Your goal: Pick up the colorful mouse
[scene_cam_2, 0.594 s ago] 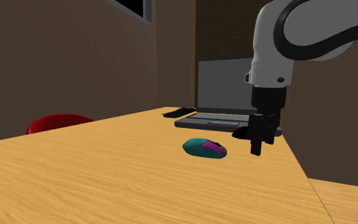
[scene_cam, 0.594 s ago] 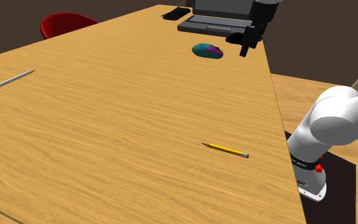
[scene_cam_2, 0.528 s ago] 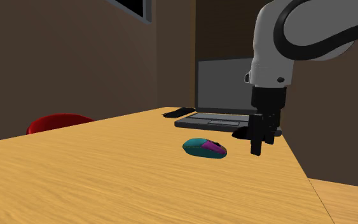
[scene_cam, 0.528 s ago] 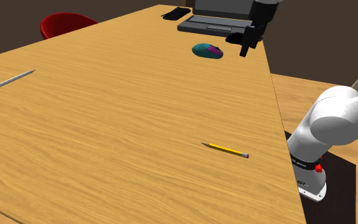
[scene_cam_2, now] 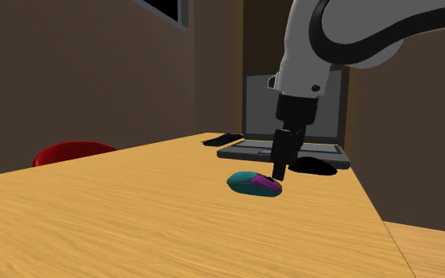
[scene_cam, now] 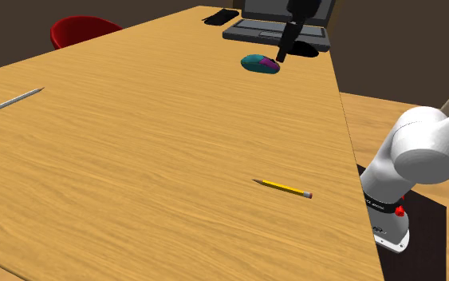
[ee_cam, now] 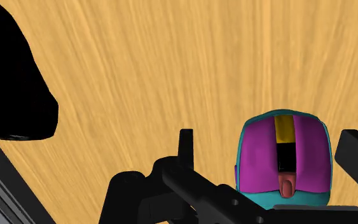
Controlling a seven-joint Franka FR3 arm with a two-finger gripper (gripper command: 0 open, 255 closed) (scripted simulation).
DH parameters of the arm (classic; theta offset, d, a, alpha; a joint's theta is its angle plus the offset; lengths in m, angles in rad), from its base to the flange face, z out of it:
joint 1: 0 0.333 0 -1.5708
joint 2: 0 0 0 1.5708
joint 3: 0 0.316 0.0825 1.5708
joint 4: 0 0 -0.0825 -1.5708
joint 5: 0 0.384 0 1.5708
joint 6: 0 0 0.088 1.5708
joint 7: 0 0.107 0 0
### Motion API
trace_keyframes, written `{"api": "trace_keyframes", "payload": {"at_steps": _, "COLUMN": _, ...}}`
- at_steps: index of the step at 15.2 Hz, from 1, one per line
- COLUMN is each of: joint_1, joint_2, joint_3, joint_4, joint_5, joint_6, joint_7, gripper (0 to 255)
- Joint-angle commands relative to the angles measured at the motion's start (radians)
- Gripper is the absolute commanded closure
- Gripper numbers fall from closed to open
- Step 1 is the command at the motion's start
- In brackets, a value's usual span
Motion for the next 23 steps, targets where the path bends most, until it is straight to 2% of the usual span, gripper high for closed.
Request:
{"api": "trace_keyframes", "payload": {"at_steps": 1, "joint_1": 0.029, "joint_2": 0.031, "joint_3": 0.013, "joint_4": 0.033, "joint_5": 0.009, "joint_6": 0.032, "joint_7": -0.031, "gripper": 0}}
{"api": "trace_keyframes", "payload": {"at_steps": 11, "joint_1": 0.038, "joint_2": 0.029, "joint_3": 0.018, "joint_4": -0.068, "joint_5": 0.01, "joint_6": 0.14, "joint_7": -0.036, "gripper": 0}}
{"api": "trace_keyframes", "payload": {"at_steps": 12, "joint_1": 0.038, "joint_2": 0.027, "joint_3": 0.017, "joint_4": -0.068, "joint_5": 0.01, "joint_6": 0.139, "joint_7": -0.037, "gripper": 255}}
{"api": "trace_keyframes", "payload": {"at_steps": 21, "joint_1": 0.038, "joint_2": 0.029, "joint_3": 0.018, "joint_4": -0.068, "joint_5": 0.01, "joint_6": 0.14, "joint_7": -0.036, "gripper": 255}}
{"api": "trace_keyframes", "payload": {"at_steps": 23, "joint_1": 0.038, "joint_2": 0.031, "joint_3": 0.017, "joint_4": -0.039, "joint_5": 0.011, "joint_6": 0.114, "joint_7": -0.038, "gripper": 255}}
